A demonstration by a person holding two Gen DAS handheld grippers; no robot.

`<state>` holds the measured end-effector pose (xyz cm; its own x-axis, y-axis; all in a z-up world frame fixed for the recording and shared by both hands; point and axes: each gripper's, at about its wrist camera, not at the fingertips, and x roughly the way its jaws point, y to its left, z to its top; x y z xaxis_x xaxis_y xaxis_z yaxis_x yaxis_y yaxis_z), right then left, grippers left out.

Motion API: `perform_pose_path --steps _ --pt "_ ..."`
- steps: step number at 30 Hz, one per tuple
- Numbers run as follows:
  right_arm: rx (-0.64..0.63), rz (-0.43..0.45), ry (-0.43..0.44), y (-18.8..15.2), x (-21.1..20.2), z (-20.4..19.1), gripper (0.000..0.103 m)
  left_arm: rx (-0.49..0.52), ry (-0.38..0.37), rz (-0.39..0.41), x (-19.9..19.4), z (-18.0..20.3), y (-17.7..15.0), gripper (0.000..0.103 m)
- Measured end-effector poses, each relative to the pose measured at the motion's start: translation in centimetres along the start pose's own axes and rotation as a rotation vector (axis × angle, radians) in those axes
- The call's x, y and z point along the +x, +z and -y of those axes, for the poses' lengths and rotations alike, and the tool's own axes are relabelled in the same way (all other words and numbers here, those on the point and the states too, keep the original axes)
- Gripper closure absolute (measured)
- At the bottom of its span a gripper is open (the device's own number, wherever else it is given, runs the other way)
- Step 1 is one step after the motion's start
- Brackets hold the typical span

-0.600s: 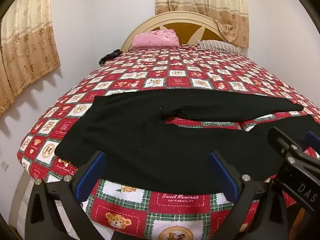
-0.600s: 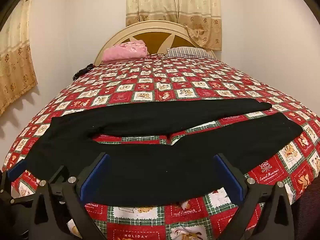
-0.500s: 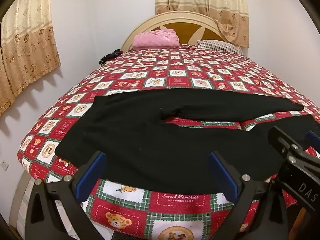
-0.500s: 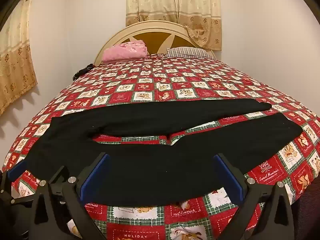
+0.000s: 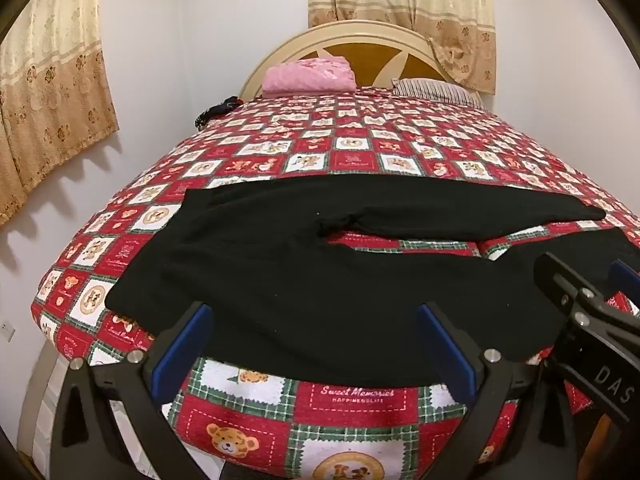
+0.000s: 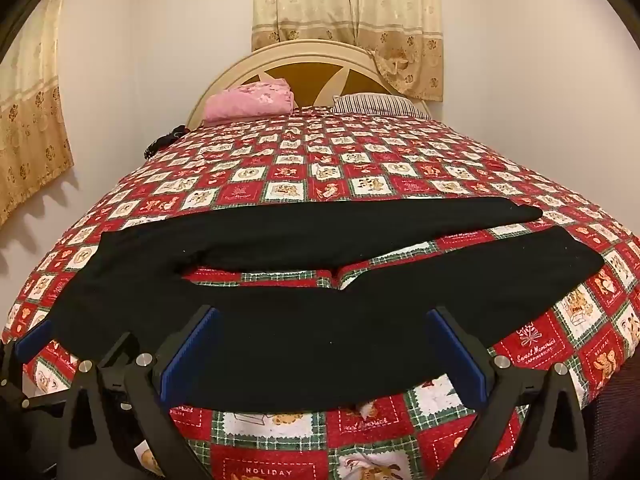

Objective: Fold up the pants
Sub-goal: 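Move both grippers toward the waistband of the black pants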

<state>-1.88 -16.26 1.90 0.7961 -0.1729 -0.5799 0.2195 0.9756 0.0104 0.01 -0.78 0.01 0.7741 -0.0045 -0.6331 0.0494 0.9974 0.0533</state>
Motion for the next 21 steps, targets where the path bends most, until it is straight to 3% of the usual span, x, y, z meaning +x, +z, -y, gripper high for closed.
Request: perform_pose_path --steps 7,21 --pt "0.001 -0.028 0.008 0.0 0.8 0.2 0.001 -0.037 -0.052 -0.045 1.0 -0.4 -0.5 0.0" --pt "-0.004 -0.059 0.004 -0.4 2.1 0.3 0.001 -0.023 -0.05 -0.073 2.0 -0.6 -0.7 0.0"
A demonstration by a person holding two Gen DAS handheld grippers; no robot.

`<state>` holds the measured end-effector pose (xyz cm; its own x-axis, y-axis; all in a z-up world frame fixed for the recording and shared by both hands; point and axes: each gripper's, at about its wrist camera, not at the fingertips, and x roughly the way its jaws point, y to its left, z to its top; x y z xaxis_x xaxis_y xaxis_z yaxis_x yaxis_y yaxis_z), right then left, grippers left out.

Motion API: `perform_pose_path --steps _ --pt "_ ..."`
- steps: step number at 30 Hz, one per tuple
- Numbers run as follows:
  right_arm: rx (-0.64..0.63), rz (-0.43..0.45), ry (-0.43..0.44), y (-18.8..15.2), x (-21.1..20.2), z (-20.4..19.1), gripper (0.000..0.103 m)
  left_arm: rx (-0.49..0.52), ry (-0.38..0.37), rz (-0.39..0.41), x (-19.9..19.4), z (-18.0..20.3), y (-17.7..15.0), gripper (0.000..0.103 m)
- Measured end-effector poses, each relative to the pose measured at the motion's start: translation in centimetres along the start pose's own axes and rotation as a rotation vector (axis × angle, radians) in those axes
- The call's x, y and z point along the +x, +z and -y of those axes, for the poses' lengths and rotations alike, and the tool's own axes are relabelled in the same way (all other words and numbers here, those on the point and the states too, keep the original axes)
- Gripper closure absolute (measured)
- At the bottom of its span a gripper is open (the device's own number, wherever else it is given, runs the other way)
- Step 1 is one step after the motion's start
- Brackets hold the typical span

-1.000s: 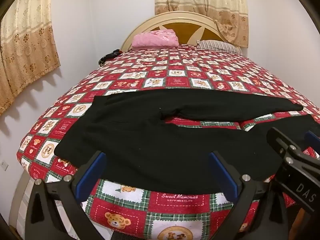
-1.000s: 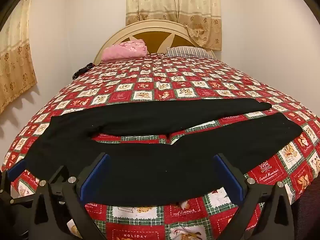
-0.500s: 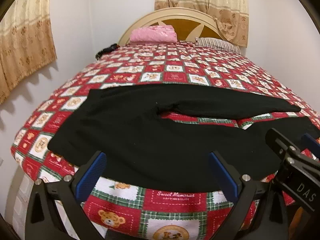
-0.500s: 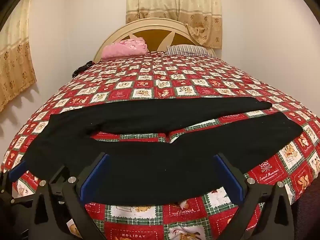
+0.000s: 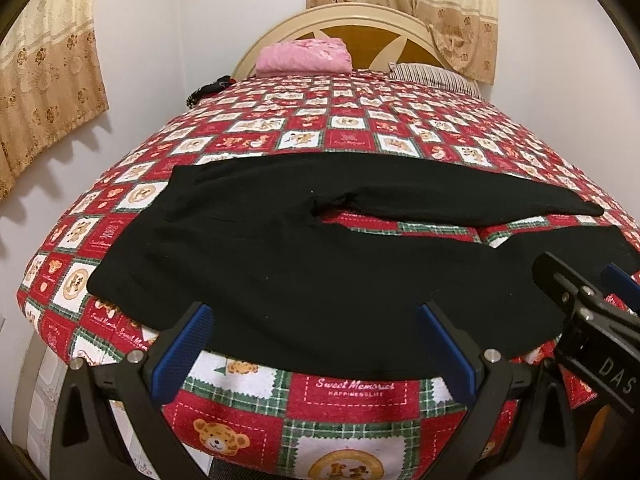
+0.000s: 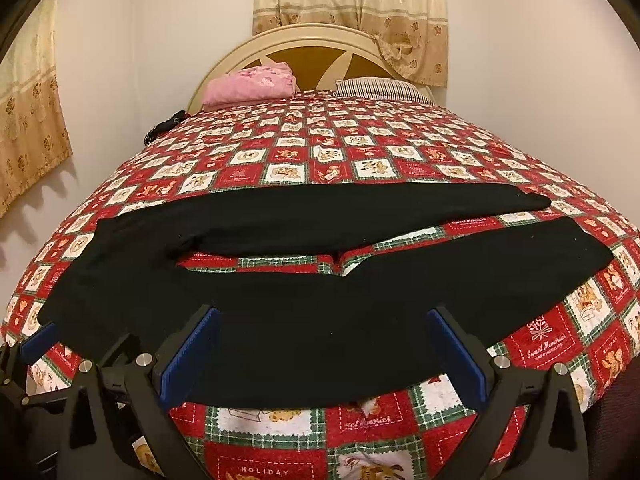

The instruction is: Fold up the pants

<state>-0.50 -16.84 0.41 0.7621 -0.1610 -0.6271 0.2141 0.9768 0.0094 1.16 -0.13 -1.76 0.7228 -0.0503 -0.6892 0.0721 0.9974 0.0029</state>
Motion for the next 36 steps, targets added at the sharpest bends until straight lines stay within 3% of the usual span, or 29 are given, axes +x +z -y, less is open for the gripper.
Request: perform_pose_path --steps 17,26,36 --pt "-0.037 -0.014 -0.015 1.1 2.0 0.1 0.001 0.014 0.038 0.019 1.0 -1.4 1.5 0.0" --pt "-0.086 -0.031 -0.028 3.5 4.7 0.4 0.001 -0.048 0.066 -0.001 3.4 -6.4 4.3 0.0" --pt "-0.209 -0.096 0.01 5.3 9.6 -0.8 0.001 -0.076 0.2 -0.07 6.7 -14.5 6.8 0.0"
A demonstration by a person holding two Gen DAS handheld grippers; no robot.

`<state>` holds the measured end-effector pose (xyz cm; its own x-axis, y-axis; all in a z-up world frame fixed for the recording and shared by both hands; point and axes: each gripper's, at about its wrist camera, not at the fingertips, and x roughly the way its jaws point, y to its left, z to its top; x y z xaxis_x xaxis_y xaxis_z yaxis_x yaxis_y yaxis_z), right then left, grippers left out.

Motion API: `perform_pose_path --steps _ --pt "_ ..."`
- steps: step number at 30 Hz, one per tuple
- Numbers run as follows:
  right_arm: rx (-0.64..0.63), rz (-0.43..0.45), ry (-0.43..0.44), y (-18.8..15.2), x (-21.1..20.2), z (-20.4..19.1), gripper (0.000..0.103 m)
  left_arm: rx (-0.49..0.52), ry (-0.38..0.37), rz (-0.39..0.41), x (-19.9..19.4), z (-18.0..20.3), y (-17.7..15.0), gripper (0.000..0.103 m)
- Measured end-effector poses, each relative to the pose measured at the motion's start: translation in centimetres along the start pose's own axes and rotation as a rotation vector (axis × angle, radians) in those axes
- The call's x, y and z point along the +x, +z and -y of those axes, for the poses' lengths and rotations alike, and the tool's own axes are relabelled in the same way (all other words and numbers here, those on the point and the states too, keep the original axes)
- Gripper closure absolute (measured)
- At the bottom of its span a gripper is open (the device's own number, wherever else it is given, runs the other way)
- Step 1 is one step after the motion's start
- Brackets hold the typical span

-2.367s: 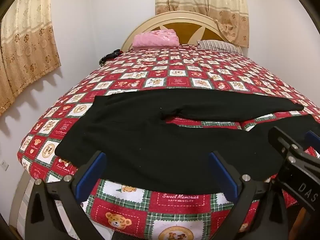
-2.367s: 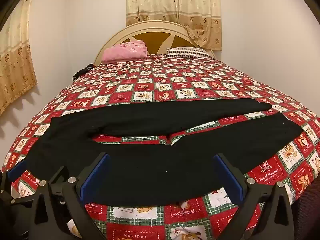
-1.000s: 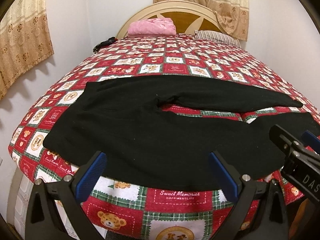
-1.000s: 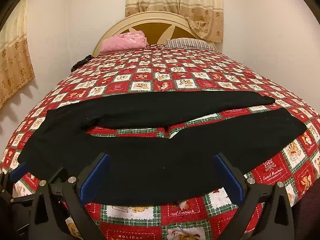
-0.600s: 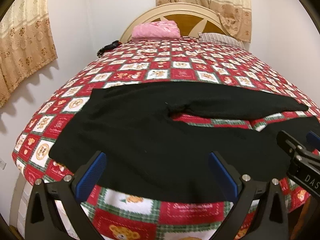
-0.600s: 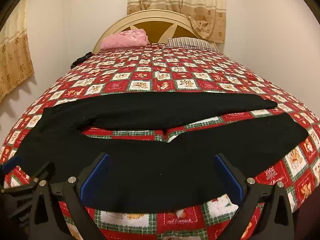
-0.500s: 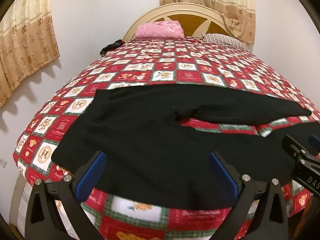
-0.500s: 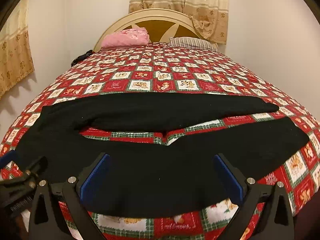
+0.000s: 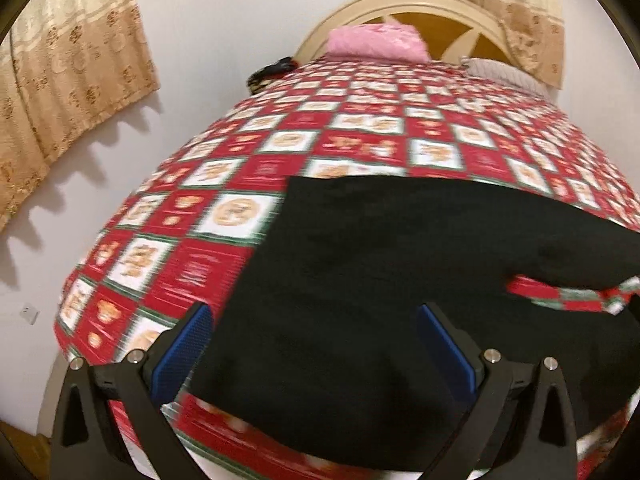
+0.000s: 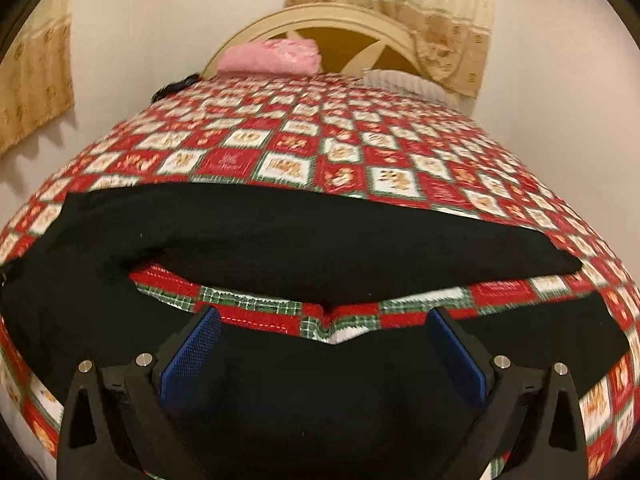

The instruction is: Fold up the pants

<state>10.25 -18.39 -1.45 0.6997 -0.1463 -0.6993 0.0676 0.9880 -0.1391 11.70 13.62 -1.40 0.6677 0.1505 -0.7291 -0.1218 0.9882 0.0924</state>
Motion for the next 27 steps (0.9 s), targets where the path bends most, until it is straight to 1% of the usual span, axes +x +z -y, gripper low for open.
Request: perform_pose_path --steps 2,3,5,8,10,11,12,13,14,15,17,20,22,23,24,27 --pt "-0.021 -0.021 0.027 0.6 1.1 0.0 0.001 -0.024 -0.02 -0.012 0.6 -1.4 1.1 0.0" --pt "-0.025 -0.025 0.04 0.9 1.4 -0.1 0.001 -0.042 -0.052 -0.019 1.2 -2.1 2.1 0.0" --pt "-0.029 -0.029 0.086 2.3 2.2 0.0 0.001 -0.07 -0.09 -0.03 2.4 -3.0 3.8 0.0" --pt "-0.045 -0.001 0.143 4.6 2.8 -0.1 0.001 -0.087 -0.109 -0.048 4.6 -3.4 6.2 0.0" --pt "-0.06 0.014 0.158 6.0 3.3 -0.1 0.001 -0.093 -0.123 -0.07 6.4 -3.3 7.5 0.0" --pt "-0.066 0.012 0.164 6.8 3.9 -0.1 0.001 -0.096 -0.131 -0.094 7.6 -3.2 8.1 0.003" --pt "-0.065 0.0 0.182 7.6 4.7 0.2 0.001 -0.1 -0.135 -0.115 8.5 -3.1 8.4 0.012" --pt "-0.06 -0.015 0.201 8.2 5.5 0.4 0.001 -0.105 -0.143 -0.152 9.9 -3.0 8.7 0.018" --pt "-0.057 -0.026 0.216 8.4 6.0 0.6 0.001 -0.108 -0.148 -0.181 10.9 -3.0 8.9 0.025" --pt "-0.06 -0.041 0.232 9.0 6.8 0.7 0.002 -0.115 -0.152 -0.207 11.9 -3.0 9.0 0.028" --pt "-0.088 -0.068 0.249 9.8 8.4 0.8 0.007 -0.129 -0.161 -0.234 13.4 -3.2 9.2 0.028" --pt "-0.143 -0.095 0.277 10.9 10.5 0.6 0.009 -0.14 -0.189 -0.275 14.7 -3.1 9.4 0.028" --pt "-0.176 -0.126 0.319 11.6 12.3 0.3 0.012 -0.134 -0.195 -0.291 15.4 -2.9 9.6 0.028" --pt "-0.186 -0.141 0.33 11.9 13.1 0.2 0.015 -0.125 -0.197 -0.295 15.7 -2.6 9.6 0.025" --pt "-0.2 -0.157 0.345 12.2 14.0 0.0 0.016 -0.121 -0.2 -0.298 16.0 -2.5 9.7 0.022" --pt "-0.234 -0.202 0.385 12.6 16.2 -0.8 0.018 -0.123 -0.209 -0.325 17.2 -2.5 9.6 0.021"
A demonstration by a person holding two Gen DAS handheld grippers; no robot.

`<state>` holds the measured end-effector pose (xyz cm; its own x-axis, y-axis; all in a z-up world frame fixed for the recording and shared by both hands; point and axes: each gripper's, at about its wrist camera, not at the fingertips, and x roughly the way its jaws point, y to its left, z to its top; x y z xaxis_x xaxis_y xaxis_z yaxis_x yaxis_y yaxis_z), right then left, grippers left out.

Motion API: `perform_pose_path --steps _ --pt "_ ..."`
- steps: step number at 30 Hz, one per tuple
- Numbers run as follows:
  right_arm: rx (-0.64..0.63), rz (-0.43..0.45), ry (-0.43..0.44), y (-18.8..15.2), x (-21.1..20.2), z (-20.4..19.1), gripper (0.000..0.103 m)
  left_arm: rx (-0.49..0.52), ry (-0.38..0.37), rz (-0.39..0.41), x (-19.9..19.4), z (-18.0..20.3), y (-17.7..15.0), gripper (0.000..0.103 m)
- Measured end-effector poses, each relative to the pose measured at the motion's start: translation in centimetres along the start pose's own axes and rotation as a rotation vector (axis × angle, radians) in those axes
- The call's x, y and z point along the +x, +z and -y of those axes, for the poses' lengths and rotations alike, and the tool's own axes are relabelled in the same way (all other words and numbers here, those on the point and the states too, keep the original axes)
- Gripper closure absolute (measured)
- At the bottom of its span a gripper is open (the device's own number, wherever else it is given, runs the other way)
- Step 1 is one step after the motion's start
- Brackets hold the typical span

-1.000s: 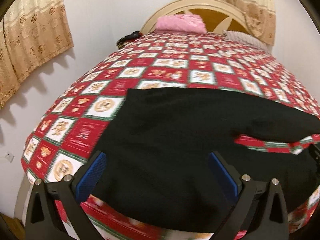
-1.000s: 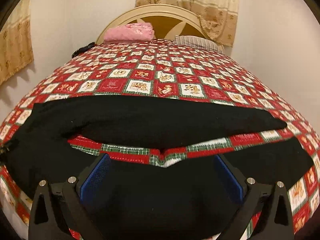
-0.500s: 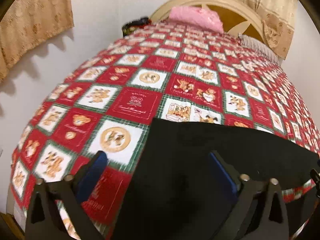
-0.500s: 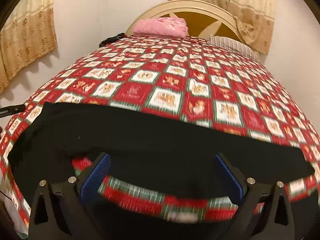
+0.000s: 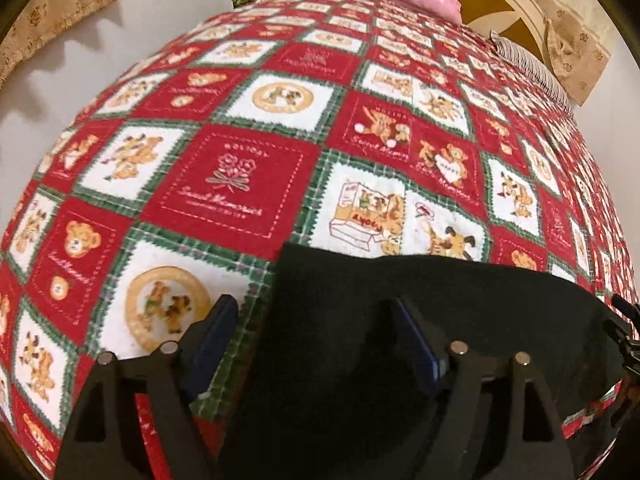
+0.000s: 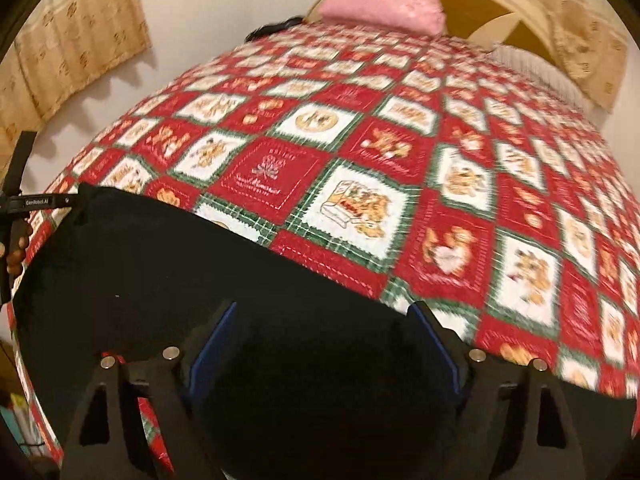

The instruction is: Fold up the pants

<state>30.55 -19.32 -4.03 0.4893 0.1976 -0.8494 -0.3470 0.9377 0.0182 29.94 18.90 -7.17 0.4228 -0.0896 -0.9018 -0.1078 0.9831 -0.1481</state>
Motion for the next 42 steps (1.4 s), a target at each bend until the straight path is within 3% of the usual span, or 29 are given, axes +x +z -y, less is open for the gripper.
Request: perform_pose_path --steps 6,10,12,13,14,16,17,20,21,23,31,42 --pt "-0.08 -0.094 0.037 0.0 3.7 -1.0 0.019 0.027 0.002 0.003 0.5 0.4 0.7 0.013" --pt "-0.108 -0.071 0.064 -0.3 3.7 -0.9 0.022 0.033 0.003 0.018 0.8 0.3 0.9 0.013" --pt "-0.114 -0.064 0.076 -0.2 3.5 -0.8 0.034 0.017 0.003 0.052 0.7 0.1 1.0 0.017" --pt "-0.123 -0.052 0.083 -0.3 3.0 -0.8 0.052 0.009 0.007 0.065 0.8 0.2 1.1 0.021" --pt "-0.128 -0.046 0.088 -0.2 2.8 -0.7 0.075 0.008 0.01 0.075 0.8 0.2 1.2 0.029" --pt "-0.129 -0.049 0.096 -0.2 2.5 -0.7 0.094 0.016 -0.013 0.089 0.6 0.5 1.2 0.047" --pt "-0.13 -0.047 0.103 -0.2 2.4 -0.8 0.095 0.022 -0.011 0.09 0.5 0.7 1.2 0.051" --pt "-0.143 -0.014 0.089 -0.5 1.4 -1.3 0.096 0.032 -0.036 0.098 0.2 1.3 1.4 0.079" --pt "-0.135 0.006 0.088 -0.5 0.7 -1.4 0.096 0.027 -0.034 0.106 -0.1 1.5 1.6 0.083" --pt "-0.119 0.046 0.09 -0.4 -0.6 -1.5 0.096 0.039 0.004 0.151 -1.3 1.7 1.7 0.084" --pt "-0.11 0.195 0.087 -1.6 -7.5 -3.1 0.096 0.084 -0.02 0.298 -7.0 2.1 0.9 0.084" --pt "-0.252 0.365 0.047 -6.8 -14.9 -8.9 0.096 0.122 -0.015 0.449 -13.2 2.5 -3.3 0.085"
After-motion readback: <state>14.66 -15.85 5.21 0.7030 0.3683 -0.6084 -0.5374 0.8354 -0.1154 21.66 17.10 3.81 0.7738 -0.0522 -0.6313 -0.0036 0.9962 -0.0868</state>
